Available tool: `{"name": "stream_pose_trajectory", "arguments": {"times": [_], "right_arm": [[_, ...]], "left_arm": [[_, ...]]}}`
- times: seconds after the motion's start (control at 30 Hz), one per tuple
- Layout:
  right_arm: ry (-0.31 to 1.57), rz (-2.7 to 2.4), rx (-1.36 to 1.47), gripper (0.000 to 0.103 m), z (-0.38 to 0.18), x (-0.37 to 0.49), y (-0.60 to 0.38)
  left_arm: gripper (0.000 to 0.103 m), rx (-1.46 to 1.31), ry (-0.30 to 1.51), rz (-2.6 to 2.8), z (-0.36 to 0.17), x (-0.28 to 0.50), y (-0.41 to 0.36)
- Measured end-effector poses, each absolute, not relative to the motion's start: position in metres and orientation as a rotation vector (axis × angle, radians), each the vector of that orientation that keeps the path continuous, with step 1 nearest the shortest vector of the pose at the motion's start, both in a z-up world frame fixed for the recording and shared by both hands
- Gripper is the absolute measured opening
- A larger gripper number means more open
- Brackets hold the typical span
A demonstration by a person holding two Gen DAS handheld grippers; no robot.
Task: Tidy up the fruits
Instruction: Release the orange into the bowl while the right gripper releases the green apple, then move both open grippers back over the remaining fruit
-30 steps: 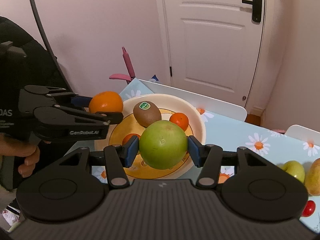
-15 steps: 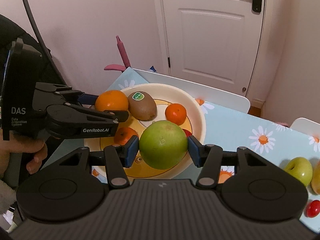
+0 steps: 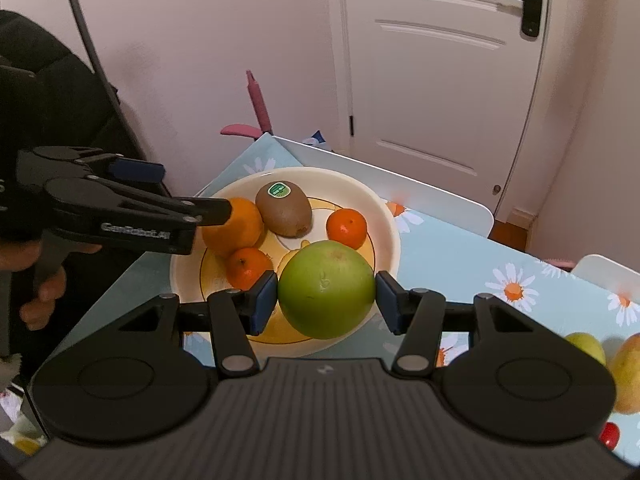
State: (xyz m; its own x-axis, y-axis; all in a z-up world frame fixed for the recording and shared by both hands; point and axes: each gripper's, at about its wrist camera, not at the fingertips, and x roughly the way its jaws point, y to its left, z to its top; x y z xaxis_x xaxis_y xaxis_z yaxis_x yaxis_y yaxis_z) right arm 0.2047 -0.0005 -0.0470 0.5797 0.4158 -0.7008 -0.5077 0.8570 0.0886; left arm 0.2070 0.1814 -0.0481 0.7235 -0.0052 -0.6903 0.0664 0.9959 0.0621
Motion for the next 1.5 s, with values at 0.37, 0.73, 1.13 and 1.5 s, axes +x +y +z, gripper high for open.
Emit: {"name": "stream_pose_trajectory", "arguments": {"times": [0.37, 0.73, 1.13, 1.5], "right_arm": [[0.764, 0.642, -0.246, 0.068, -0.065, 0.209, 0.012], [0.766, 0.678, -0.273, 0.068, -0.085, 0.218, 0.019], [0.71, 0.635, -0.288, 0.103, -0.071, 0.2, 0.017], [0.687, 0.545, -0.215, 0.103, -0.035, 0.173, -0.003]], "left_arm": [[0.098, 0.025, 0.783, 0.017, -0.039, 0.172, 0.177], [0.098, 0.037, 0.785, 0.055, -0.038, 0.166, 0.178], [0.098, 0.036, 0.792, 0.067, -0.032, 0.16, 0.182], [0.098, 0.047, 0.749, 0.024, -0.003, 0.153, 0.175]]}}
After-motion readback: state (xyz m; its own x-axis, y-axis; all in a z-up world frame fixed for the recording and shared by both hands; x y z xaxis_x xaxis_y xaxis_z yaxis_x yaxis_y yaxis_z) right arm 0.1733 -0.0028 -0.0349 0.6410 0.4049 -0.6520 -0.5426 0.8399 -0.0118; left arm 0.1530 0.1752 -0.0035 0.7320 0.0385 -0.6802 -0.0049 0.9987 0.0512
